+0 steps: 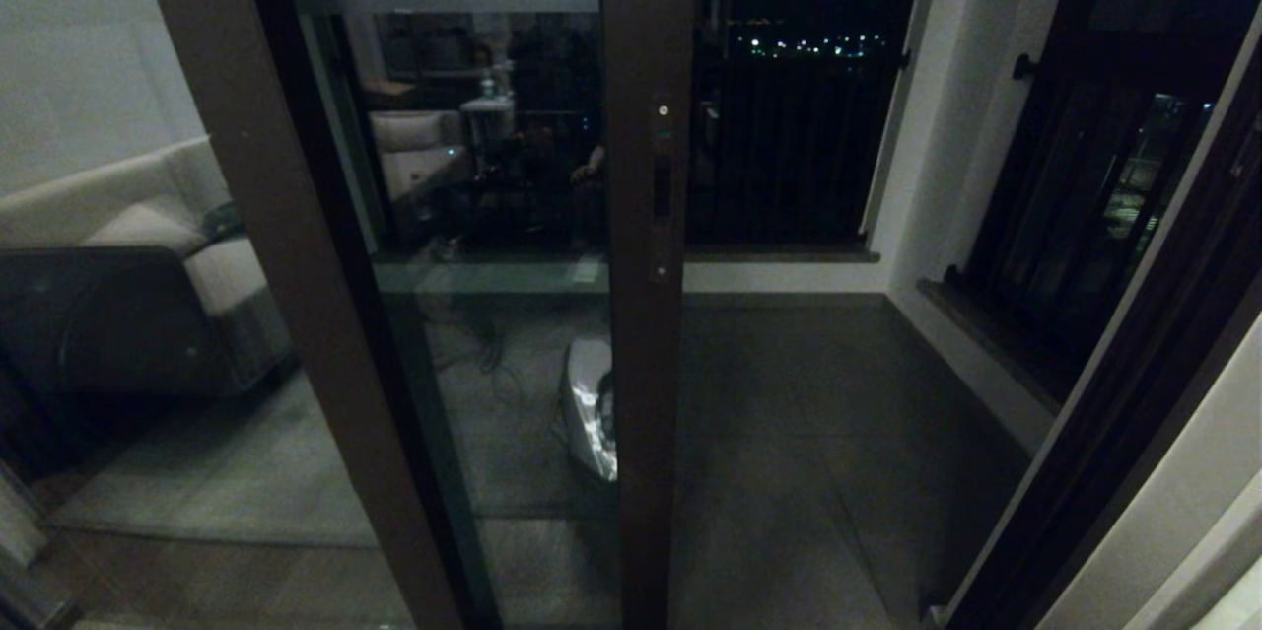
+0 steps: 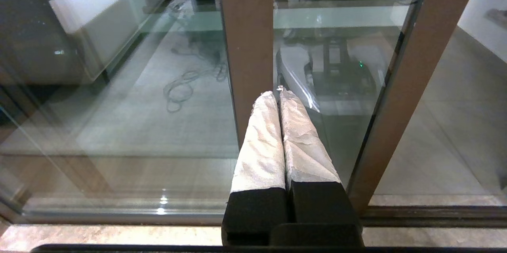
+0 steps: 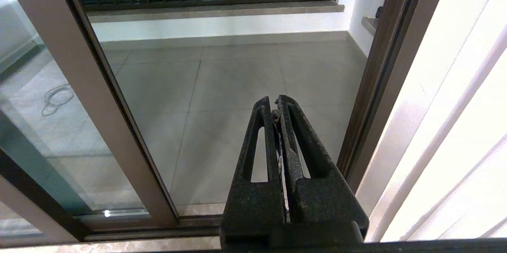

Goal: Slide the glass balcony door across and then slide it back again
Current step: Open the slid door

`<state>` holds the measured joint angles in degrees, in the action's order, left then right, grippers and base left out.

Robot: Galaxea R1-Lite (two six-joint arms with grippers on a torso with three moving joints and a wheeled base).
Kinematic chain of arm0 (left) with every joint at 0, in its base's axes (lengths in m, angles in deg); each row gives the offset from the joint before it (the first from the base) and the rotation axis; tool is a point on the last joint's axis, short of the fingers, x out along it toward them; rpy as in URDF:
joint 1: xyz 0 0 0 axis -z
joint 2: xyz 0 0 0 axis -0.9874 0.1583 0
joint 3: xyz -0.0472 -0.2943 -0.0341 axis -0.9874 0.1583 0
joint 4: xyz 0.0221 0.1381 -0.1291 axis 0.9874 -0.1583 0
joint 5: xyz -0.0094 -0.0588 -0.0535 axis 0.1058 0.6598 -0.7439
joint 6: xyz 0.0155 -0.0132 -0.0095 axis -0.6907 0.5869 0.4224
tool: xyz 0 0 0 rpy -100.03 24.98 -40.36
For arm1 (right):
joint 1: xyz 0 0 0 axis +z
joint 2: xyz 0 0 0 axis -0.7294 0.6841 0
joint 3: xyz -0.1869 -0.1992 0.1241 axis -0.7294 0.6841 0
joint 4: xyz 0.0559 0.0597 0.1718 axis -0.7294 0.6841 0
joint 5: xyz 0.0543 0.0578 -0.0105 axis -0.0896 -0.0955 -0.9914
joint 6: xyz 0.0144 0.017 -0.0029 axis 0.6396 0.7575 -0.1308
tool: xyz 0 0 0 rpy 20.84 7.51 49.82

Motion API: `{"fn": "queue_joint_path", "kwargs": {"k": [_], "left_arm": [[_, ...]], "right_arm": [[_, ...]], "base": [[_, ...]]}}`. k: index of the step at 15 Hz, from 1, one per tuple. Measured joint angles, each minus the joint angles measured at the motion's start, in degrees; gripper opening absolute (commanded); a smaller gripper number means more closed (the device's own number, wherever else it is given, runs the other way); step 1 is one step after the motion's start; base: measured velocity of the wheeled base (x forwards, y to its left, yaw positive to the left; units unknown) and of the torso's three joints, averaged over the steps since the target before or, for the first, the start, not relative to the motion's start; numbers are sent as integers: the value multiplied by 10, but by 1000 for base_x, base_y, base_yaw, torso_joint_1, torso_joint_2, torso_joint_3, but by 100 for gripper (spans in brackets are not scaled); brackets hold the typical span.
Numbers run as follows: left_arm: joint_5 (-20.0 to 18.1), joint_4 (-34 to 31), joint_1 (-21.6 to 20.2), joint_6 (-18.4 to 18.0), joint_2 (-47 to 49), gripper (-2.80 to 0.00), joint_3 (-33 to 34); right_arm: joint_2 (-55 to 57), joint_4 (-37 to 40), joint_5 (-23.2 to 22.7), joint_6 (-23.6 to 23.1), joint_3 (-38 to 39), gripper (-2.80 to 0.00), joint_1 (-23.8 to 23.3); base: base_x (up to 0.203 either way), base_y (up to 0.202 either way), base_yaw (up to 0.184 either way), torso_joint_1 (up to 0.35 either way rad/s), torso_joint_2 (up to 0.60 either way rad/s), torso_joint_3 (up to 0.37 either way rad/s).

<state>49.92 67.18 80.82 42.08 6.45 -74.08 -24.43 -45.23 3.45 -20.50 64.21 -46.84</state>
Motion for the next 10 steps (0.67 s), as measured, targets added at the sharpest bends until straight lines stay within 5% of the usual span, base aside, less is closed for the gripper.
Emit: {"fn": "queue_joint_path", "kwargs": {"k": [10], "left_arm": [[-1,0,0,0,0,-280,0]], "right_arm": [[0,2,0,1,0,-280,0]], "base": [[0,0,0,0,0,0]]}}
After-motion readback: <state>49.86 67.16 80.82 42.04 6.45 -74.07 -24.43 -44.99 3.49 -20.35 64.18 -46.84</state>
